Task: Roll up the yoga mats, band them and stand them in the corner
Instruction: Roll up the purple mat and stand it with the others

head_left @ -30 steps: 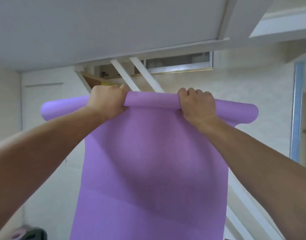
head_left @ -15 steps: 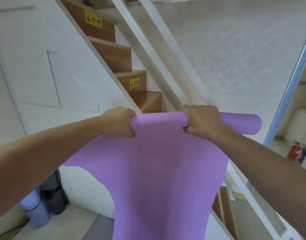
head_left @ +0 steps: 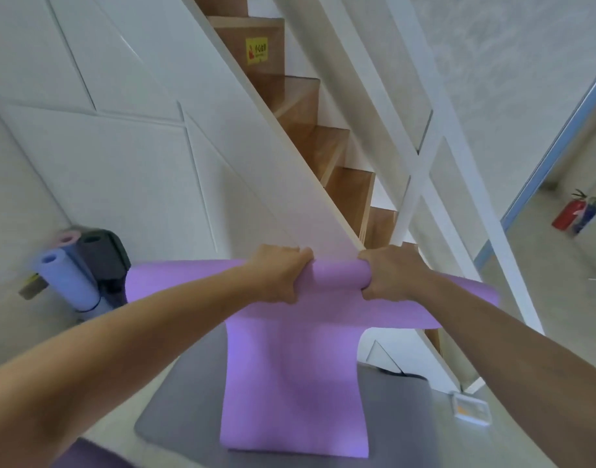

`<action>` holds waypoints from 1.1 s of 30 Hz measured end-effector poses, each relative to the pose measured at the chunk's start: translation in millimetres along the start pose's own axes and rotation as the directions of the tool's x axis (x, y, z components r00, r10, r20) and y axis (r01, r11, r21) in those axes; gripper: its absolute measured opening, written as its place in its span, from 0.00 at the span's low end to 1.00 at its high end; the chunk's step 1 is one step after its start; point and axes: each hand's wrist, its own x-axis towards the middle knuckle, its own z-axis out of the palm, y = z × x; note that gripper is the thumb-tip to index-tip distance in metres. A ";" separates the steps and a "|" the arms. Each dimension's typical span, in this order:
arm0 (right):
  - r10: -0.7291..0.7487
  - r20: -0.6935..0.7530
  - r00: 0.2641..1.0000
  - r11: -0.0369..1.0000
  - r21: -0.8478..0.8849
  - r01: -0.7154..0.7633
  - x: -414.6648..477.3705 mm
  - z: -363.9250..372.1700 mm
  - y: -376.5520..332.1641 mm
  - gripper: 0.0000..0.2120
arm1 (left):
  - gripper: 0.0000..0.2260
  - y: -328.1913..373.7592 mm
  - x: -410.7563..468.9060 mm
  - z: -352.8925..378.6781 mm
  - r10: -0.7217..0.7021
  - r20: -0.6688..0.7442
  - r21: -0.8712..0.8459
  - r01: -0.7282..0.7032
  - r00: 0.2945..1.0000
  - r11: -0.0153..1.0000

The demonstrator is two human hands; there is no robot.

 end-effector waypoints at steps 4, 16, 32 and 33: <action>-0.003 0.021 1.000 0.999 -0.054 0.005 -13.8 17.0 -5.3 0.17 | 0.21 11.3 -3.7 28.5 -0.076 0.010 -0.094 0.076 0.997 0.993; -0.123 0.029 0.992 0.982 -0.139 0.125 -26.6 58.8 -48.0 0.16 | 0.22 16.6 -11.4 60.6 0.046 0.446 -0.490 0.201 0.894 0.848; -0.071 0.142 0.987 0.988 -0.129 0.089 0.7 86.7 -67.4 0.15 | 0.19 0.6 -17.8 76.0 -0.052 0.292 -0.148 0.099 0.955 0.984; -0.076 0.137 0.988 0.985 -0.142 0.095 3.1 83.5 -67.7 0.13 | 0.17 0.1 -16.9 75.1 -0.061 0.278 -0.153 0.107 0.959 0.982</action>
